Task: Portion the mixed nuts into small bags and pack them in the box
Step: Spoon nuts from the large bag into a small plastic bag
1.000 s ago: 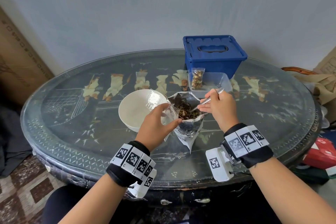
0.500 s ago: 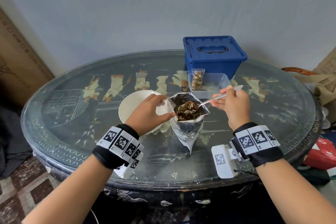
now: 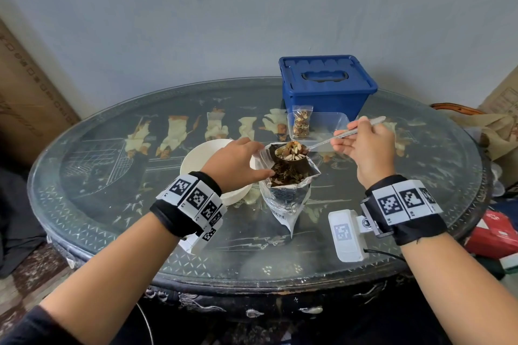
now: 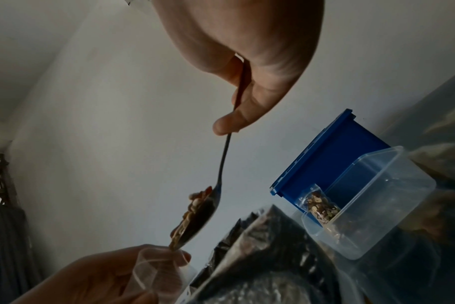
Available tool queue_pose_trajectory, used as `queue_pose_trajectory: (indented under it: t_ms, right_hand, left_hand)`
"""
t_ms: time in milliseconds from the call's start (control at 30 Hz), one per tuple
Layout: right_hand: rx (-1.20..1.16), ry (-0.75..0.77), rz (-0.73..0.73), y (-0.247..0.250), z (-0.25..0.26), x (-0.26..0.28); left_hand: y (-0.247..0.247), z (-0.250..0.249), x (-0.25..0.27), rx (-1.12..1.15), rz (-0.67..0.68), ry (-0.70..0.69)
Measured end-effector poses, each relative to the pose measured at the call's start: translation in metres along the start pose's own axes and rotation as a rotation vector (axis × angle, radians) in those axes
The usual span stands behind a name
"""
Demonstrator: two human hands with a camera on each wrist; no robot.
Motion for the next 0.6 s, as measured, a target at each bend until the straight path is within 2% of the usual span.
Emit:
queue_pose_trajectory:
  t_ms: [600]
  right_hand:
    - [0.040, 0.040, 0.085, -0.015, -0.007, 0.007]
  left_hand:
    - [-0.009, -0.013, -0.011, 0.047, 0.050, -0.003]
Point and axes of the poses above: each hand's wrist, its own x-axis away from the middle knuckle, its own y-axis out of the back of the hand, z = x × y, the point moved 1 cm from there along -x, towards the middle knuckle, and after that the axes turned 15 degrees about -z, right-handed, at the moved point
